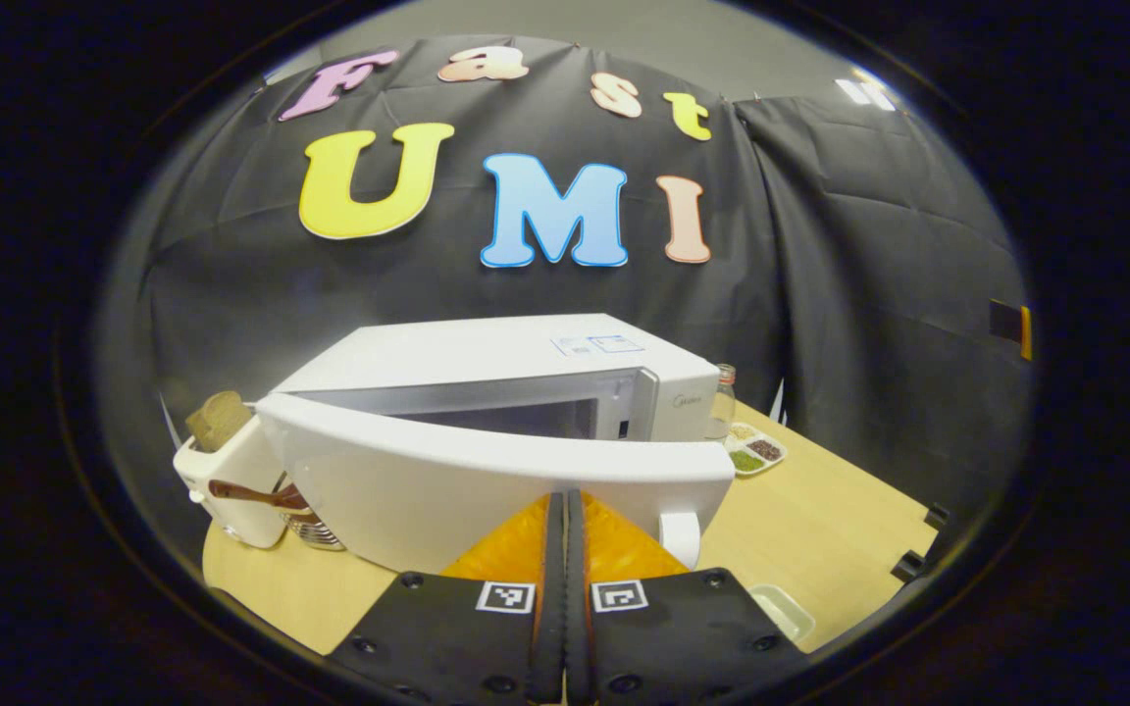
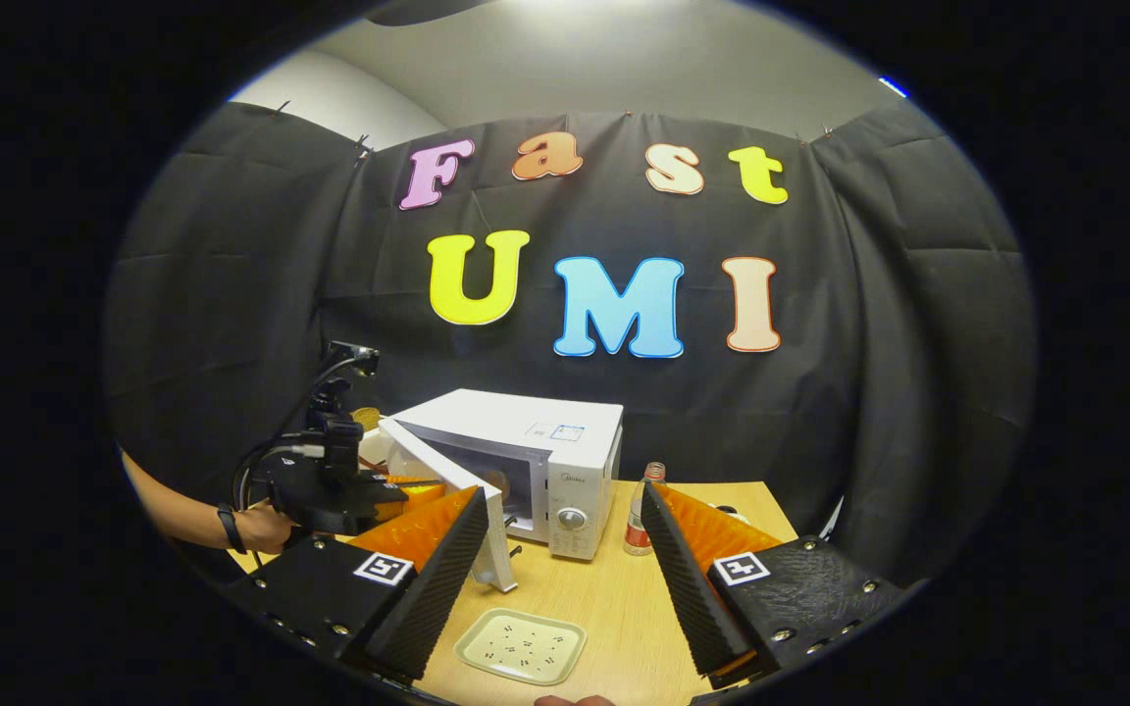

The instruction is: Open the microwave oven with the left hand, put the food in, and close the microwave oven.

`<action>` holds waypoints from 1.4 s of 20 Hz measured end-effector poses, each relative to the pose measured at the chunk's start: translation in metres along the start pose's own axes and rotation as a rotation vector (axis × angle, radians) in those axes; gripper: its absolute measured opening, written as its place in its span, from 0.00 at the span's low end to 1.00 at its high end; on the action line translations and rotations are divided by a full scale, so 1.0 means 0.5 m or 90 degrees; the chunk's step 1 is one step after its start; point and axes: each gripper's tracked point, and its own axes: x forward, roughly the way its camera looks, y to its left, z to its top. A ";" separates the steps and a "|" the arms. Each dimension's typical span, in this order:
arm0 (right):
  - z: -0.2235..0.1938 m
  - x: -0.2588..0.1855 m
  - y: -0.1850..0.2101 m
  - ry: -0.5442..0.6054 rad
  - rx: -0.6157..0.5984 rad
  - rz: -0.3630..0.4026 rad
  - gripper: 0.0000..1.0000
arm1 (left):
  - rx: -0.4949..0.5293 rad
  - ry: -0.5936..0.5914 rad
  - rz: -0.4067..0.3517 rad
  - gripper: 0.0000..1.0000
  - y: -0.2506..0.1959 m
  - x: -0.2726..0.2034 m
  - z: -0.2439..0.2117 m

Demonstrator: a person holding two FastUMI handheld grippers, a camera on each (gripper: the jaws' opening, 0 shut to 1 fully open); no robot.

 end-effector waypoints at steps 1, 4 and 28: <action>-0.001 -0.001 -0.004 0.000 0.001 -0.002 0.95 | -0.008 0.001 0.006 0.07 -0.003 0.015 0.001; -0.004 -0.001 -0.018 0.003 0.000 -0.005 0.96 | -0.023 0.002 0.023 0.06 -0.011 0.059 0.009; -0.023 0.084 -0.115 0.022 0.024 -0.010 0.96 | -0.043 0.024 0.060 0.07 -0.020 0.203 0.029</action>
